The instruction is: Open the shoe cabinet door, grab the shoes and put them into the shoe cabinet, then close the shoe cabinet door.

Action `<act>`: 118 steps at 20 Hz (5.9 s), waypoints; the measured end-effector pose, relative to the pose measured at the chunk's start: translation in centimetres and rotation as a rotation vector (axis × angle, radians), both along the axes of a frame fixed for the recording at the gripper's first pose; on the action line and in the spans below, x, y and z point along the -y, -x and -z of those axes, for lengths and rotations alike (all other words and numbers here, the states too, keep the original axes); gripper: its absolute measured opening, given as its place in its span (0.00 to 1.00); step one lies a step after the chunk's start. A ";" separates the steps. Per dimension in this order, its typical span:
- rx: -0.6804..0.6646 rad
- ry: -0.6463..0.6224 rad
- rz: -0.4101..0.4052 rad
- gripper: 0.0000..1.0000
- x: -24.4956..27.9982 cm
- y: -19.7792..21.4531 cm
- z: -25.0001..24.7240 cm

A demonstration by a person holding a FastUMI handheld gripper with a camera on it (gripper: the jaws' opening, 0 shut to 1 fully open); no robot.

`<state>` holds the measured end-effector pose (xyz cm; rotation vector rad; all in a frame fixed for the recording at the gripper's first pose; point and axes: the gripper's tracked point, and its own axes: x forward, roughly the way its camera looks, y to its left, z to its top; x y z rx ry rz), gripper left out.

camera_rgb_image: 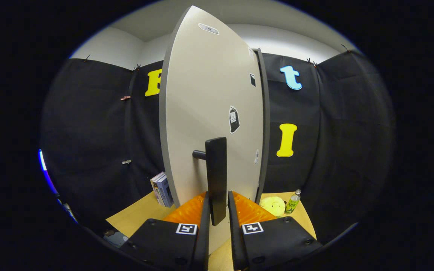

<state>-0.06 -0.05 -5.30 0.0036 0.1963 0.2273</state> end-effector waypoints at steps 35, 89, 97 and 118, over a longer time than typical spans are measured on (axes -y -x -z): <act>-0.148 0.042 0.051 0.28 -3.2 2.2 5.7; -0.695 0.095 0.176 0.26 -3.7 4.8 24.9; -0.549 0.121 0.198 0.23 -2.9 1.9 25.1; -0.492 0.138 0.185 0.05 -2.7 1.1 14.1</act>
